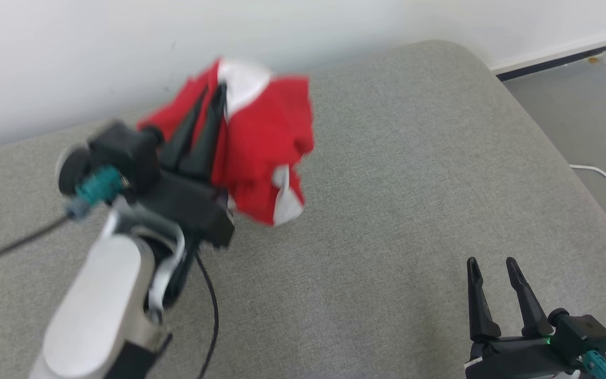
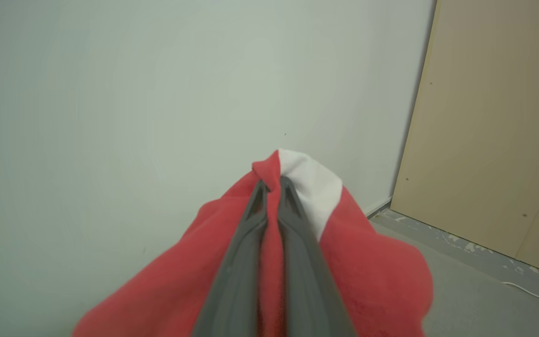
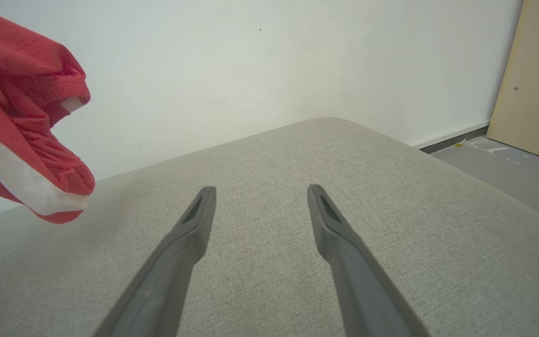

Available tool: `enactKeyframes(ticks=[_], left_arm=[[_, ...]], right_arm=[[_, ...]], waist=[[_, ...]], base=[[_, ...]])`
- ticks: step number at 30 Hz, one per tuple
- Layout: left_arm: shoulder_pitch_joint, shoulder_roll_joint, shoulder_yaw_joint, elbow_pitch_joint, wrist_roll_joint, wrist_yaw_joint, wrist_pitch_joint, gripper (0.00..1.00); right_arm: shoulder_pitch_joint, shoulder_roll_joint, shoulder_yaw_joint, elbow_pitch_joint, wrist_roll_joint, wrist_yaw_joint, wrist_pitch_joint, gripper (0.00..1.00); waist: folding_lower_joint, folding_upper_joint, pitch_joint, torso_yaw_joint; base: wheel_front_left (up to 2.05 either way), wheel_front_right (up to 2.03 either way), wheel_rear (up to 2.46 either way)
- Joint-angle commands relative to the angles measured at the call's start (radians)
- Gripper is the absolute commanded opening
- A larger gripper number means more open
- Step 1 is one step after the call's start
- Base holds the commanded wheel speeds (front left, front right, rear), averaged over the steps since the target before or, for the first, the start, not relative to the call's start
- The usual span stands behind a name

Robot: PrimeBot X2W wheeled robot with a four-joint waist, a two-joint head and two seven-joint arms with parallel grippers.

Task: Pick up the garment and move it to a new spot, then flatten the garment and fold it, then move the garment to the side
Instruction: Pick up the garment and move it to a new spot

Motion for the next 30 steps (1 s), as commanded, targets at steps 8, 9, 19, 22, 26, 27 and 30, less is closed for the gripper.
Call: enactKeyframes(ticks=[8, 9, 19, 22, 26, 27, 30], left_arm=[[0.165, 0.006, -0.030, 0.131, 0.004, 0.007, -0.076, 0.00], [0.179, 0.004, -0.033, 0.157, 0.001, 0.005, -0.084, 0.00], [0.173, -0.025, -0.084, 0.342, 0.033, -0.025, -0.190, 1.00], [0.158, -0.039, -0.085, 0.325, 0.025, -0.032, -0.221, 1.00], [0.157, -0.022, -0.075, 0.271, 0.030, -0.020, -0.244, 1.00], [0.163, -0.013, -0.071, 0.260, 0.032, -0.016, -0.243, 1.00], [0.192, 0.013, -0.057, 0.227, 0.032, 0.003, -0.243, 1.00]], right_arm=[[-0.013, -0.001, 0.002, -0.001, 0.002, 0.003, -0.001, 1.00], [-0.015, -0.002, 0.004, 0.000, 0.002, 0.003, -0.001, 1.00], [-0.030, -0.001, 0.018, 0.013, -0.006, 0.003, -0.001, 1.00], [-0.020, -0.002, 0.012, 0.010, -0.021, 0.003, -0.001, 1.00], [0.006, -0.002, -0.009, 0.002, -0.047, 0.003, -0.001, 1.00], [0.011, -0.002, -0.010, 0.001, -0.052, 0.003, -0.001, 1.00], [0.023, -0.002, -0.018, -0.004, -0.060, 0.003, -0.001, 1.00]], waist=[[0.0000, 0.0000, 0.029, -0.005], [0.0000, 0.0000, 0.032, -0.004], [0.0000, 0.0000, 0.037, 0.031], [0.0000, 0.0000, 0.013, 0.064], [0.0000, 0.0000, -0.037, 0.137], [0.0000, 0.0000, -0.046, 0.152], [0.0000, 0.0000, -0.072, 0.199]], base=[[0.00, 0.00, 0.00], [0.00, 0.00, 0.00], [0.00, 0.00, 0.00], [0.00, 0.00, 0.00], [0.00, 0.00, 0.00], [0.00, 0.00, 0.00], [0.00, 0.00, 0.00]])
